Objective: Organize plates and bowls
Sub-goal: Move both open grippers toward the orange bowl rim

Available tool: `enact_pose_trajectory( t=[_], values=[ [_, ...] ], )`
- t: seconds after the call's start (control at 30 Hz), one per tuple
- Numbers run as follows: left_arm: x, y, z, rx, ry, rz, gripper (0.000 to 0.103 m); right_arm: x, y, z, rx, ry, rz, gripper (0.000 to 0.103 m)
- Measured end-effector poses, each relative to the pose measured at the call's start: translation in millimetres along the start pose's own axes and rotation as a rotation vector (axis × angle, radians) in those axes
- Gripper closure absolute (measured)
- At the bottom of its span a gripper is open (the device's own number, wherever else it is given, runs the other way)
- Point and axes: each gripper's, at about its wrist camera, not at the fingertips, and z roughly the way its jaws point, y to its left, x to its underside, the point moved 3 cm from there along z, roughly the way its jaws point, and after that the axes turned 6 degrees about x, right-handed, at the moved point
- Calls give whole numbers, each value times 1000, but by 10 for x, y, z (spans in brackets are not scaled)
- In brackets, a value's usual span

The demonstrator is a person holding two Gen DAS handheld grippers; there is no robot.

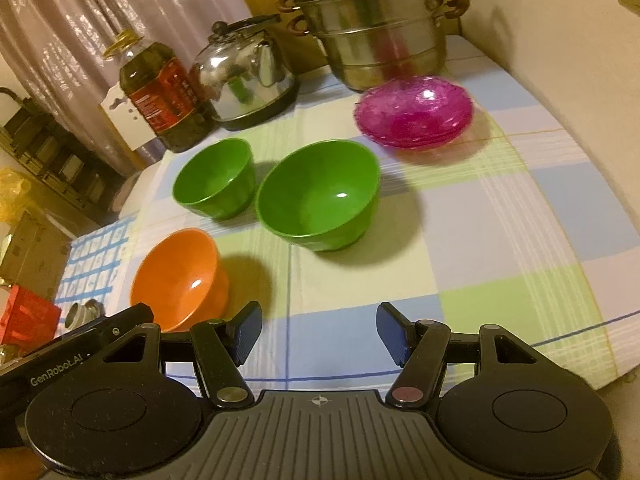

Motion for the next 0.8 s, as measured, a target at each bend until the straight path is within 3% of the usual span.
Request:
enact_pose_trajectory(
  t=[0.47, 0.8],
  values=[
    [-13, 723, 121, -106, 24, -94, 38, 19, 553, 495, -89, 46, -58, 40],
    [-76, 1062, 300, -111, 41, -142, 39, -46, 805, 764, -79, 42, -104, 40]
  ],
)
